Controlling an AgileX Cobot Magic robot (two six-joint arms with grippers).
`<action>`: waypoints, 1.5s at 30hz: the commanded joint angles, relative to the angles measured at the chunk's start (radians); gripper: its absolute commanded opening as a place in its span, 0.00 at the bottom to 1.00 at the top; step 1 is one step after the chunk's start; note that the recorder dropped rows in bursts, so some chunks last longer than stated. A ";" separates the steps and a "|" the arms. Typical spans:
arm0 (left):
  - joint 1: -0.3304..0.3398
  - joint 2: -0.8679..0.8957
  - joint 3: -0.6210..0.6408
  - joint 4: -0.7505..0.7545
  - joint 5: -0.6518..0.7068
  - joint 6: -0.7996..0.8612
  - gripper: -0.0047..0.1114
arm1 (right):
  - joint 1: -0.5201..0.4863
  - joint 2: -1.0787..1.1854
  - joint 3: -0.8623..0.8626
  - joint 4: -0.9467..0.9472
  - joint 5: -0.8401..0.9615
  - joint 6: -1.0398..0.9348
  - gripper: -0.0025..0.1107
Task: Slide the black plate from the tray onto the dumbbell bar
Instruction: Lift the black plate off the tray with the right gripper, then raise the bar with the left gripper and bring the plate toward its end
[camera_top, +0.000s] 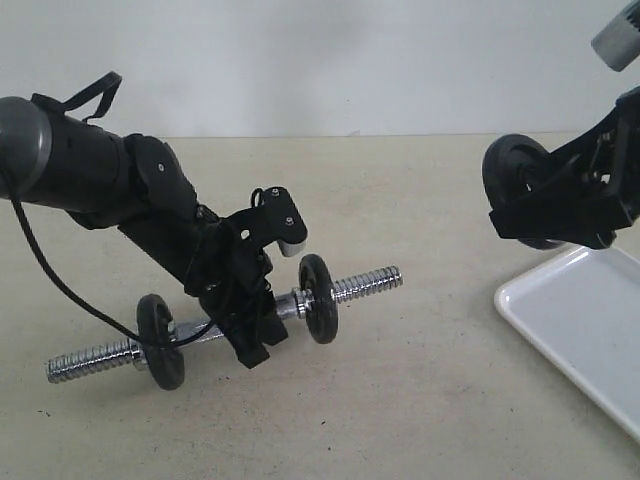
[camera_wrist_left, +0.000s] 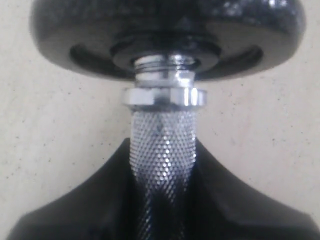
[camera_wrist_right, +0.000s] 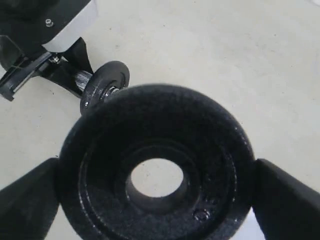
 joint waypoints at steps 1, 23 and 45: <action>-0.002 -0.095 -0.020 -0.036 -0.014 0.005 0.08 | -0.004 -0.018 -0.016 0.068 0.013 -0.024 0.02; -0.002 -0.176 -0.020 -0.036 0.005 0.013 0.08 | -0.004 -0.018 -0.016 0.182 0.153 -0.121 0.02; -0.002 -0.235 -0.020 -0.087 0.058 0.096 0.08 | -0.048 0.163 -0.016 0.352 0.284 -0.222 0.02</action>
